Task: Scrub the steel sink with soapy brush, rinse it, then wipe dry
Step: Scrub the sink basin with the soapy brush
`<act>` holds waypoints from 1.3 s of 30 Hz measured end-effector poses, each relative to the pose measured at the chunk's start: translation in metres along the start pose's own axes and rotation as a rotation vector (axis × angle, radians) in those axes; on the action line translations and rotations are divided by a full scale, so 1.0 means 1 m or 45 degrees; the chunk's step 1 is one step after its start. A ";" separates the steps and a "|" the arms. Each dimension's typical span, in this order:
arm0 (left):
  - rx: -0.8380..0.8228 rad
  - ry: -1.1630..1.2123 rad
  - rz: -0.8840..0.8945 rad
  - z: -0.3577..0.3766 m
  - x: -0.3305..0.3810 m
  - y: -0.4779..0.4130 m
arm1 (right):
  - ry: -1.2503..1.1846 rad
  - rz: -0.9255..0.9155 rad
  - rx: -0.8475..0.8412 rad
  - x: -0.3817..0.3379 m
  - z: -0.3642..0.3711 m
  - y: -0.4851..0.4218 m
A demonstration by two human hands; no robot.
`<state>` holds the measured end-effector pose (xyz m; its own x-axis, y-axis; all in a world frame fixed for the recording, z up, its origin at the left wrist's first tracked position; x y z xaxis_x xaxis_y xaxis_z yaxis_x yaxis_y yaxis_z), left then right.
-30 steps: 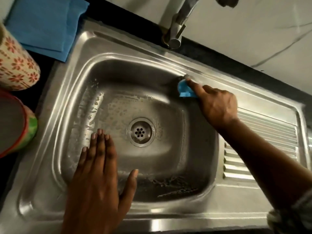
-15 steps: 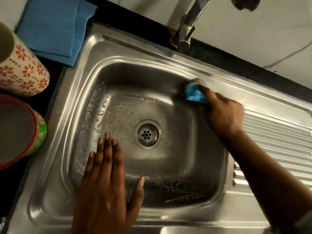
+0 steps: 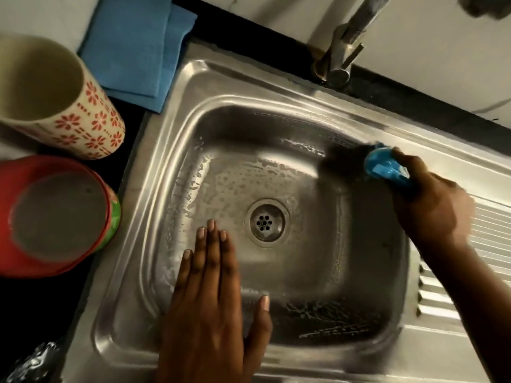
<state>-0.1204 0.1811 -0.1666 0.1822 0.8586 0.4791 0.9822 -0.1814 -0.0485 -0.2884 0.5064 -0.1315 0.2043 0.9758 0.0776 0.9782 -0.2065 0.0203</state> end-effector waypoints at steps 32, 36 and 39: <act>-0.105 -0.058 -0.001 0.004 0.004 -0.001 | -0.515 -1.143 0.216 -0.264 0.049 0.019; -0.110 -0.074 0.007 0.003 0.005 0.000 | -0.489 -1.042 0.289 -0.259 0.052 0.021; -0.120 -0.089 0.027 0.003 0.006 -0.001 | -0.656 -0.847 0.466 -0.244 0.026 0.006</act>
<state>-0.1199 0.1878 -0.1667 0.2085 0.8849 0.4164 0.9702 -0.2409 0.0263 -0.3319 0.2690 -0.1761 -0.5003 0.8149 -0.2927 0.8322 0.3592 -0.4224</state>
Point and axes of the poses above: each hand's wrist, its own y-axis away from the middle knuckle, its own z-axis out of the palm, x = y × z, the point moved 8 cm from there along -y, towards the middle knuckle, and after that the axes turned 6 degrees about z, right-handed, at the moved point
